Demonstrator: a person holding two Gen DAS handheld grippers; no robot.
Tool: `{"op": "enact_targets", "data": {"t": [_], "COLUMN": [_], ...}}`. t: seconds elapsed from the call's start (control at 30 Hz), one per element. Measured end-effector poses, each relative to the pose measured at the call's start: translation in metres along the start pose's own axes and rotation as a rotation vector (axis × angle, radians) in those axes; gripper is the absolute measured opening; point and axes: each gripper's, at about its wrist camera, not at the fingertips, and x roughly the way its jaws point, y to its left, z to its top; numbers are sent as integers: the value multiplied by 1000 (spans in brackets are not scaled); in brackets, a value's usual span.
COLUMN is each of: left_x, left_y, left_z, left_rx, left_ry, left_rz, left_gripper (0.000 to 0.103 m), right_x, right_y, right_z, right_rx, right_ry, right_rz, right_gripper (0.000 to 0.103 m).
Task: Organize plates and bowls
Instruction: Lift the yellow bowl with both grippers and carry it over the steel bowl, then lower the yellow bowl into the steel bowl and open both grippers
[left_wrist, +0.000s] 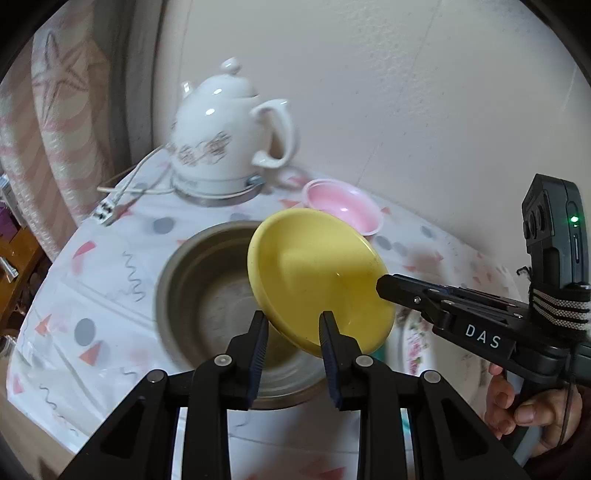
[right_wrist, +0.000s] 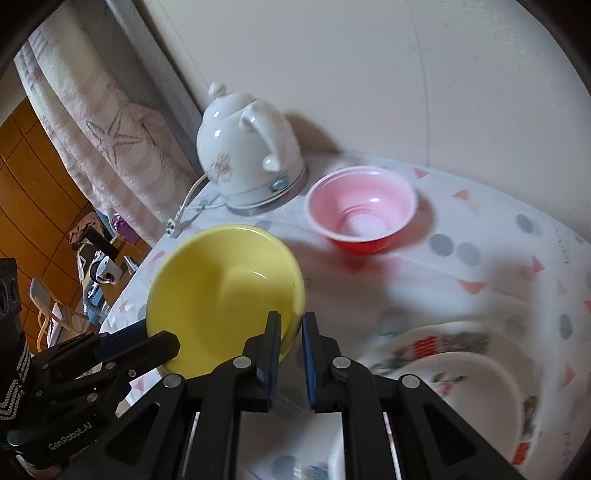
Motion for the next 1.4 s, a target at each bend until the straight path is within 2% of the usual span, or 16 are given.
{"op": "enact_targets", "data": {"t": [0.23,0.5,0.83,0.93,1.17,1.4], "left_x": [17,36,31,29,27,21], "left_y": [40,56,67,68,68,66], "left_z": [-4,-4,-2,-2,-2,-2], "left_rx": [-11,31,39,37,33,35], "left_ry": [57,103,96,90,80,66], "left_rz": [-18,-44,-90,-79,-73,-37], "left_gripper": [28,29,31,31,35,36], "right_x": [32,53,63,66,65,67], "right_y": [23,31,45,46,54,51], "right_z": [-6,-7,-9,-9,-7,-9], "right_rx": [3,19,-31,-36,-94,-76], "right_ry": [50,91,138,153,144,150], "right_rz": [-38,-114,-180,-186,-263,-215], "right_gripper": [12,12,12,12,12,17]}}
